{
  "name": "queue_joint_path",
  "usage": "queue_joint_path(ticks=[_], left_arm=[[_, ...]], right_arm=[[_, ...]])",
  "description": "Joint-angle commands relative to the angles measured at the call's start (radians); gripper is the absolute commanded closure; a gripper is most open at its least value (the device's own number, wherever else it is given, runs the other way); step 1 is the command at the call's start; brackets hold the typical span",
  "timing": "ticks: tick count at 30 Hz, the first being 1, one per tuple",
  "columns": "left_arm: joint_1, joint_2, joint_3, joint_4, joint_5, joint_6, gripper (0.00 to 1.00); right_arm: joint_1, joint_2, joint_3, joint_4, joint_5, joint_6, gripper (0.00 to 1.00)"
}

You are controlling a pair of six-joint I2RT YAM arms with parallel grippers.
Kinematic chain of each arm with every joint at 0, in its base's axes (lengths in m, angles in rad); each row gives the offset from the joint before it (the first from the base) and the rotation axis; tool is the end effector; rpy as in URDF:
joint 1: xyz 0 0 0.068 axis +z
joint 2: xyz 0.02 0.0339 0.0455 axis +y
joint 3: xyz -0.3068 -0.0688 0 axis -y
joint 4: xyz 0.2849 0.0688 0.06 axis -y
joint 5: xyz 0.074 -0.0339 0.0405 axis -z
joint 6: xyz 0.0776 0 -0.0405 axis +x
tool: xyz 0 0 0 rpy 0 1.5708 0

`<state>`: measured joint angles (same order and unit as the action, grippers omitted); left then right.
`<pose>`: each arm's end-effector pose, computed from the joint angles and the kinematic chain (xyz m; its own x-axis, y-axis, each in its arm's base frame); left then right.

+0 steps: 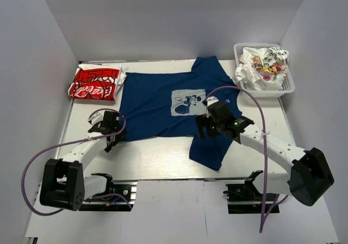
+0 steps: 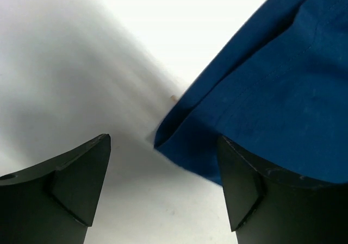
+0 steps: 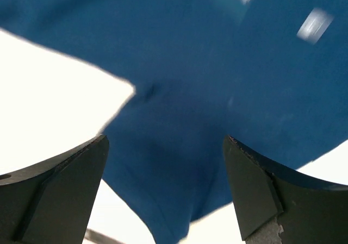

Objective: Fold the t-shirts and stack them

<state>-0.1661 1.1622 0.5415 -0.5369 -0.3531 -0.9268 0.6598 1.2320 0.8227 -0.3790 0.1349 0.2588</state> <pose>0.2251 -0.0105 0.1437 -0.5569 -0.6675 -0.4943 -0.7114 0.6905 -0.1310 0.2511 0.1816 0.2375 -0.6779 -0.2050 -0.7060 -0.3713 0.9243 0.0882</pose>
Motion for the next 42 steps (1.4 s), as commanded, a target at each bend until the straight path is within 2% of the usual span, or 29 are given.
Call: queue_joint_path(ticks=[1,4,7,8,14,17,21,23,24,25,26,27,30,36,39,42], left_arm=[[0.004,0.056,0.005,0.116,0.032,-0.006,0.13],[0.004,0.097,0.005,0.127,0.017,-0.006,0.22],[0.004,0.119,0.023,0.127,0.017,0.005,0.62],[0.004,0.119,0.023,0.127,0.017,0.005,0.98],[0.004,0.061,0.060,0.075,0.006,0.005,1.00],[0.004,0.021,0.071,0.063,-0.007,0.005,1.00],[0.004,0.010,0.061,0.074,-0.017,0.005,1.00],[0.013,0.010,0.061,0.074,-0.036,0.005,1.00],[0.013,0.010,0.072,0.060,-0.046,0.005,1.00],[0.013,0.020,0.081,0.060,-0.056,0.005,1.00],[0.013,0.021,0.081,0.048,-0.067,0.005,1.00],[0.013,0.021,0.081,0.048,-0.067,0.005,1.00],[0.023,0.021,0.101,0.022,-0.067,0.005,1.00],[0.043,-0.013,0.101,0.002,-0.106,0.005,1.00],[0.053,-0.013,0.092,0.053,0.015,0.005,1.00],[0.053,-0.022,0.092,0.103,0.072,0.014,1.00]], right_arm=[[0.082,0.000,-0.028,-0.098,0.081,0.005,0.10],[0.130,0.003,-0.054,-0.130,0.094,0.005,0.10],[0.173,0.004,-0.068,-0.142,0.020,0.023,0.10],[0.182,0.012,-0.066,-0.156,0.009,0.049,0.10],[0.314,0.083,-0.095,-0.244,-0.027,0.132,0.10],[0.356,0.110,-0.121,-0.248,-0.029,0.163,0.20],[0.373,0.194,-0.143,-0.262,0.038,0.229,0.23],[0.376,0.221,-0.148,-0.270,0.069,0.253,0.37],[0.379,0.233,-0.146,-0.270,0.075,0.264,0.49],[0.377,0.233,-0.149,-0.277,0.097,0.295,0.78],[0.380,0.231,-0.149,-0.312,0.117,0.313,0.95],[0.379,0.209,-0.146,-0.331,0.152,0.329,1.00],[0.379,0.150,-0.140,-0.448,0.201,0.388,1.00],[0.373,0.006,-0.142,-0.524,0.187,0.447,1.00],[0.371,-0.029,-0.132,-0.483,0.183,0.407,1.00],[0.368,-0.011,-0.085,-0.437,0.175,0.347,1.00]])
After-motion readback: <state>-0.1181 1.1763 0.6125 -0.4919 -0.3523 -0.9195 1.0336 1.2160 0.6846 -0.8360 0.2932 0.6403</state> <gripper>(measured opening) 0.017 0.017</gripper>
